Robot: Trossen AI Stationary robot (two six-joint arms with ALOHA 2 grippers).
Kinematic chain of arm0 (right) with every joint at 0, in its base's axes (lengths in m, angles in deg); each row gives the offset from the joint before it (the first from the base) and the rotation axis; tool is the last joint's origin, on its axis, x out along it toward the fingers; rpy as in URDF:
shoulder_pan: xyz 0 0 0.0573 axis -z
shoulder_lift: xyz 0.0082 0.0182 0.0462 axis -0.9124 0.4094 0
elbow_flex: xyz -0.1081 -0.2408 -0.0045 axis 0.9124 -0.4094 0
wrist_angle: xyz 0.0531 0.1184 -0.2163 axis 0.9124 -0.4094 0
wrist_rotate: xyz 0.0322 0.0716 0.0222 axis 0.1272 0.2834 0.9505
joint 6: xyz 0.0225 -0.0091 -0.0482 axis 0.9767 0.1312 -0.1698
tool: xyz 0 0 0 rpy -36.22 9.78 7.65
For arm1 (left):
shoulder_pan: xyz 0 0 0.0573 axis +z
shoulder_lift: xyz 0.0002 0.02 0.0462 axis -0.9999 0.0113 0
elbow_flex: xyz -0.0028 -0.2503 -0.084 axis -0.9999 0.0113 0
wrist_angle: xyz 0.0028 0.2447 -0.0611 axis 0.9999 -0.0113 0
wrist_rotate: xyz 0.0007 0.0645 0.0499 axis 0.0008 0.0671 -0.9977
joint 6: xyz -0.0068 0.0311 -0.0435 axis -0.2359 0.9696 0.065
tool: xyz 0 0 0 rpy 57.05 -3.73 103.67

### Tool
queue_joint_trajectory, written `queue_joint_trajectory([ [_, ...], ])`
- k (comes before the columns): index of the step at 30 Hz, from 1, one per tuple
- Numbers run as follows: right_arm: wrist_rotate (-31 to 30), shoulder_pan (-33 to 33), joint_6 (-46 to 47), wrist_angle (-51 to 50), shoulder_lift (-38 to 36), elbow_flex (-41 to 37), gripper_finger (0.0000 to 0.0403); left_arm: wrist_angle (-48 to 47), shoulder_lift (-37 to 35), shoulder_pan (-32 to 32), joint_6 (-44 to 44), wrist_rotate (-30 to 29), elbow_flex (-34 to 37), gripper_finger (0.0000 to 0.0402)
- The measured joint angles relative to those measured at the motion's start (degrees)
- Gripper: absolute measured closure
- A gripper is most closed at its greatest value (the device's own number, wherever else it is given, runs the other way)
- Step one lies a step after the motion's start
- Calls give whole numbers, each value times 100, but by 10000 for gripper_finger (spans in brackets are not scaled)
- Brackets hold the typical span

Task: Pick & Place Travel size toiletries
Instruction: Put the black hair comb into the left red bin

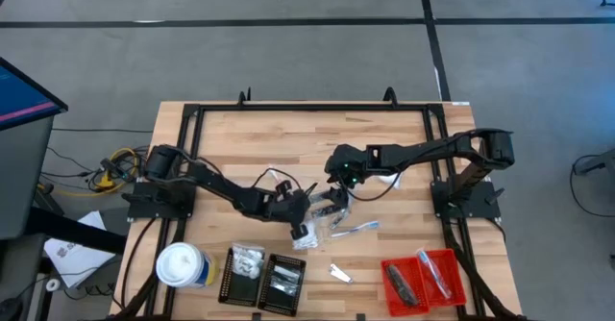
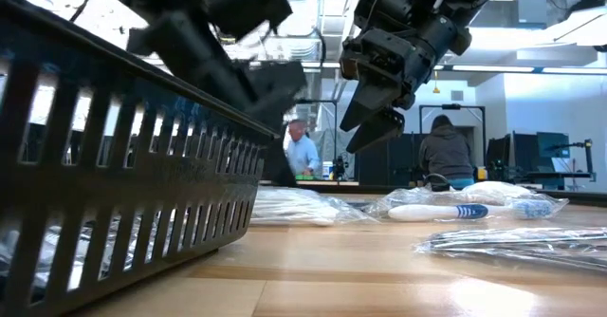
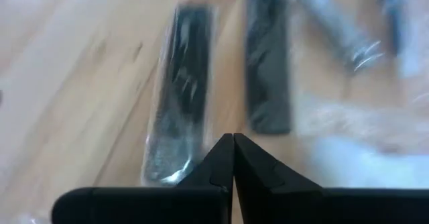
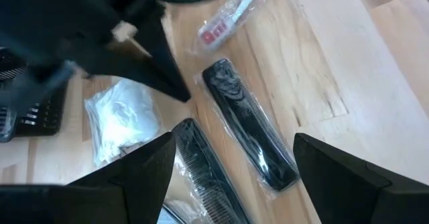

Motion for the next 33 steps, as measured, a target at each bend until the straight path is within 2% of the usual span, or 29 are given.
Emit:
queue_joint_trajectory([
  [5,0,0,18,16,0,0,108,62,-20,147,2,-118,-14,400],
  [12,0,0,59,44,0,0,108,196,95,196,1,129,16,400],
  [33,2,0,87,89,0,0,107,355,372,175,-142,313,-16,400],
])
